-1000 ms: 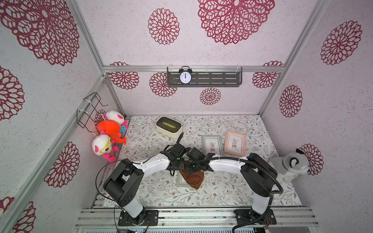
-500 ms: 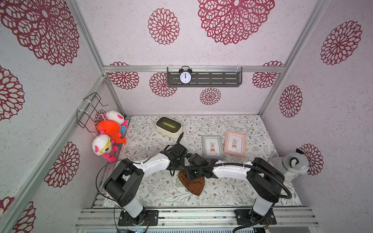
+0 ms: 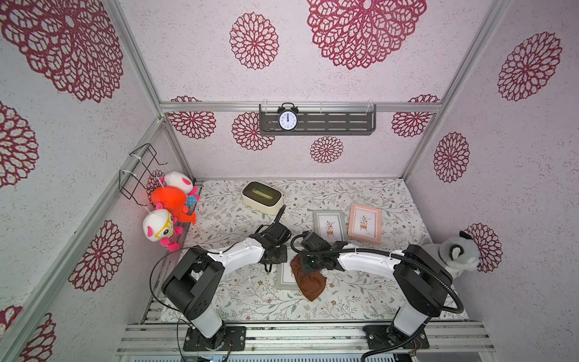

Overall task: Wipe the picture frame with a cloth
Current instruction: Wipe the dirt from the picture frame.

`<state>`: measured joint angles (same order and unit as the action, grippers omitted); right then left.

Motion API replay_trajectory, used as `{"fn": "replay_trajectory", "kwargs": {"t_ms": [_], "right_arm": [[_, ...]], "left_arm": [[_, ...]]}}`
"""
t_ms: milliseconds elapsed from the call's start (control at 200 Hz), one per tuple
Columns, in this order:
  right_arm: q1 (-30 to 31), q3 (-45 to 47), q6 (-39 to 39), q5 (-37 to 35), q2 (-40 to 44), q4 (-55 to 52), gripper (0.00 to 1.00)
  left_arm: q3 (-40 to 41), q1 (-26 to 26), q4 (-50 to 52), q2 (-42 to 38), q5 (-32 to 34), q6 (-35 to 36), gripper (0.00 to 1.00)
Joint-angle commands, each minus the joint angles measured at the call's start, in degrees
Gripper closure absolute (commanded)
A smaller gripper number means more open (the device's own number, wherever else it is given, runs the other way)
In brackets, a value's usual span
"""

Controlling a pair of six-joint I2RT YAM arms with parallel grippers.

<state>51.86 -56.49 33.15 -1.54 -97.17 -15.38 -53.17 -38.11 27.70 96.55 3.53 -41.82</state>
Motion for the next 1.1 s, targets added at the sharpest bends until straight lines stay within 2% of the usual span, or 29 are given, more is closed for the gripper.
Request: {"fn": "replay_trajectory", "kwargs": {"t_ms": [0, 325, 605, 841, 966, 1096], "right_arm": [[-1.2, 0.2, -1.0, -4.5, -0.1, -7.2, 1.0], [0.9, 6.6, 3.7, -3.1, 10.3, -11.2, 1.0], [-1.4, 4.6, -0.5, -2.6, 3.5, -5.0, 1.0], [-6.1, 2.0, -4.8, -3.3, -0.2, -2.8, 1.0], [-5.7, 3.4, -5.3, 0.1, 0.6, -2.8, 1.0], [-2.4, 7.1, -3.7, 2.6, 3.7, -3.8, 1.0]], "left_arm": [[4.3, -0.9, 5.7, 8.4, -2.4, -0.3, 0.92], [3.3, -0.9, 6.7, 9.1, -2.0, -0.1, 0.92], [3.1, -1.0, 6.9, 9.2, -2.0, 0.1, 0.92], [3.0, -1.2, 7.0, 9.3, -2.0, 0.2, 0.92], [3.1, -1.2, 7.0, 9.2, -1.9, 0.0, 0.93], [3.2, -1.2, 6.8, 9.2, -1.9, -0.2, 0.92]]}}
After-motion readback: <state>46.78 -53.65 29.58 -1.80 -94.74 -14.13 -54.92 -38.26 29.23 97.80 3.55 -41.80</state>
